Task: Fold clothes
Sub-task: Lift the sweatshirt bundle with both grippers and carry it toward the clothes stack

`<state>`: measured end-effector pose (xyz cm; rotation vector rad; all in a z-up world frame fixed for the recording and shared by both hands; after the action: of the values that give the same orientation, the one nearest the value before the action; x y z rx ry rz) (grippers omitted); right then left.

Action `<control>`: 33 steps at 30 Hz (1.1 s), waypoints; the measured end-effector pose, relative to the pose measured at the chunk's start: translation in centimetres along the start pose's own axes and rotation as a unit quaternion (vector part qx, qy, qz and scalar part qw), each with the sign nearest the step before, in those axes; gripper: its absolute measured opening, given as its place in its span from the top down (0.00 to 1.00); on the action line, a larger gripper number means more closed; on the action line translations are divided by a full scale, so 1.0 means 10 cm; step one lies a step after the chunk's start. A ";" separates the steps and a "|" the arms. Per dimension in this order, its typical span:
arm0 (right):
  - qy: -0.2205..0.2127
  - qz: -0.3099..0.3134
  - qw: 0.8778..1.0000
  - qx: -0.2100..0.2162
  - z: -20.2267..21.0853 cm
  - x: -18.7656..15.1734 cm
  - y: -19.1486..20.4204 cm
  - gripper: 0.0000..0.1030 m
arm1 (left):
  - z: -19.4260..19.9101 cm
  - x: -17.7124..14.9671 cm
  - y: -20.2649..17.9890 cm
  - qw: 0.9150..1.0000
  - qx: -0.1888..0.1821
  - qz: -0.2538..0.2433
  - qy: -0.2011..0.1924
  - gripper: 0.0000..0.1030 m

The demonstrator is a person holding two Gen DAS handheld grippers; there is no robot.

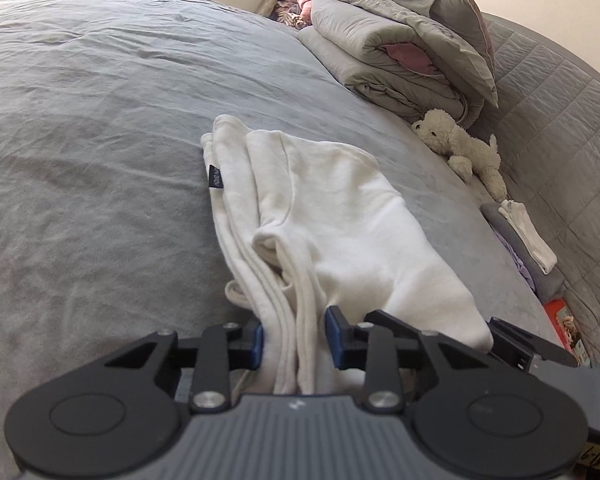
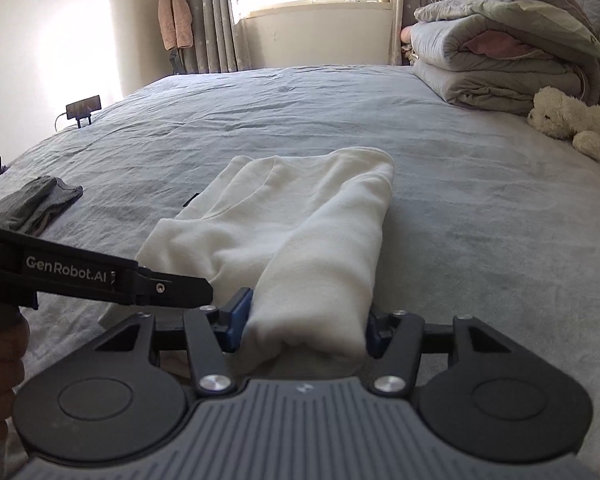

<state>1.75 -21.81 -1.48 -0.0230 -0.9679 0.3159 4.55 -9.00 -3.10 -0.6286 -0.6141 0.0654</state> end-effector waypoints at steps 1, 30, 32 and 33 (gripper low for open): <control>-0.002 0.018 1.000 -0.011 0.00 0.01 0.03 0.47 | 0.01 0.00 -0.01 1.000 0.000 -0.002 -0.003 0.75; -0.096 0.171 0.974 -0.113 0.36 0.38 -0.31 0.54 | 0.29 0.12 -0.75 0.986 -0.035 -0.100 -0.126 0.81; -0.102 0.177 0.972 -0.118 0.44 0.43 -0.44 0.54 | 0.28 0.13 -0.90 0.984 -0.045 -0.102 -0.137 0.81; -0.105 0.180 0.971 -0.121 0.49 0.46 -0.51 0.54 | 0.28 0.14 -0.97 0.983 -0.051 -0.103 -0.142 0.81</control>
<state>1.54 -26.04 5.82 -0.3982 -1.2093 0.5397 2.95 -15.06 4.96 -0.6559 -0.9609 -0.0720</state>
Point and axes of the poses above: each gripper's, at about its wrist camera, not at the fingertips, and z roughly against the way its jaws point, y to its left, x to its top, the point moved 9 cm from there along -z, roughly the way its jaws point, and after that the axes turned 13 degrees about z, right-handed, at the moved point
